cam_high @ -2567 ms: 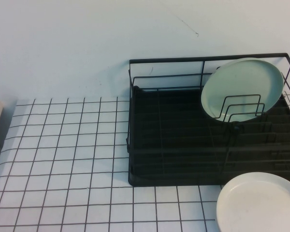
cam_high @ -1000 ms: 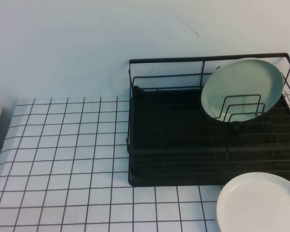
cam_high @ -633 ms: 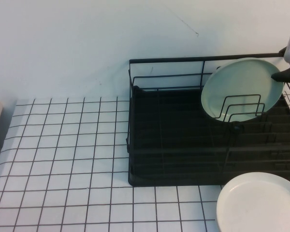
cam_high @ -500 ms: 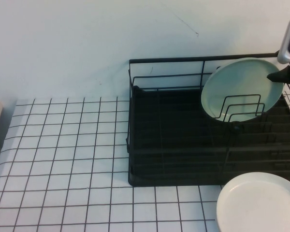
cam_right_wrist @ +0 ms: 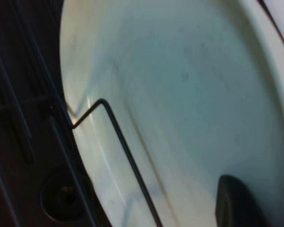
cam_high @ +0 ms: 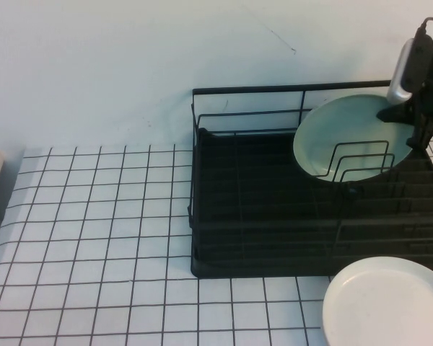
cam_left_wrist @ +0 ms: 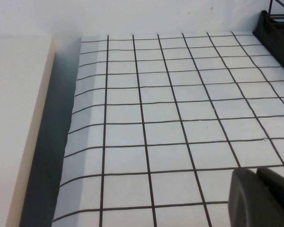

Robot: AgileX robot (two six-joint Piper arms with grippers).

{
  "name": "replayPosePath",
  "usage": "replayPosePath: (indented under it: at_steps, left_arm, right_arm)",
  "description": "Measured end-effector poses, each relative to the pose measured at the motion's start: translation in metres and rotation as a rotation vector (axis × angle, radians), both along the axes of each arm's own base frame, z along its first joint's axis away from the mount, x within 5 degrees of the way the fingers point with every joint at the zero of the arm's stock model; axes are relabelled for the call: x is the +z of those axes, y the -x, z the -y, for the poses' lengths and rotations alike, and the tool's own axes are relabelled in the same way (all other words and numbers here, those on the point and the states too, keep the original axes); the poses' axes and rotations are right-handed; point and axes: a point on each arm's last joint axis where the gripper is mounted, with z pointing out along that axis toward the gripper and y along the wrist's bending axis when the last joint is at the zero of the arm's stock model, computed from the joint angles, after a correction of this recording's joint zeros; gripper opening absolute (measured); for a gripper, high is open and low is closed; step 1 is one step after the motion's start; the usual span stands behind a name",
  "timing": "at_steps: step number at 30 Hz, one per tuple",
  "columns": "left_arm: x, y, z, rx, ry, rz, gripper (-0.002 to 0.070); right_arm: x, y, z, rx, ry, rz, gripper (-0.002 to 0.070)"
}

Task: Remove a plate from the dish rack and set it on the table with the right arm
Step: Grasp the plate from the shelf

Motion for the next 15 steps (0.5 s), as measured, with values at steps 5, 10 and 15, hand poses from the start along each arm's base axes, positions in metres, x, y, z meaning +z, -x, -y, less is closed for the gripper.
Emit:
replayPosePath:
  at_steps: [5, 10, 15]
  left_arm:
    - [0.000, 0.000, 0.000, 0.000, 0.000, 0.000, -0.0004]
    - [0.000, 0.000, 0.000, 0.000, 0.000, 0.000, -0.0004]
    - [0.000, 0.000, 0.000, 0.000, 0.000, 0.000, -0.0004]
  right_arm:
    - [0.008, -0.001, -0.004, 0.024, -0.005, 0.011, 0.0131]
    - [0.044, 0.006, -0.007, 0.045, -0.025, 0.077, 0.0131]
    - [0.110, 0.025, -0.007, 0.007, -0.076, 0.238, 0.0111]
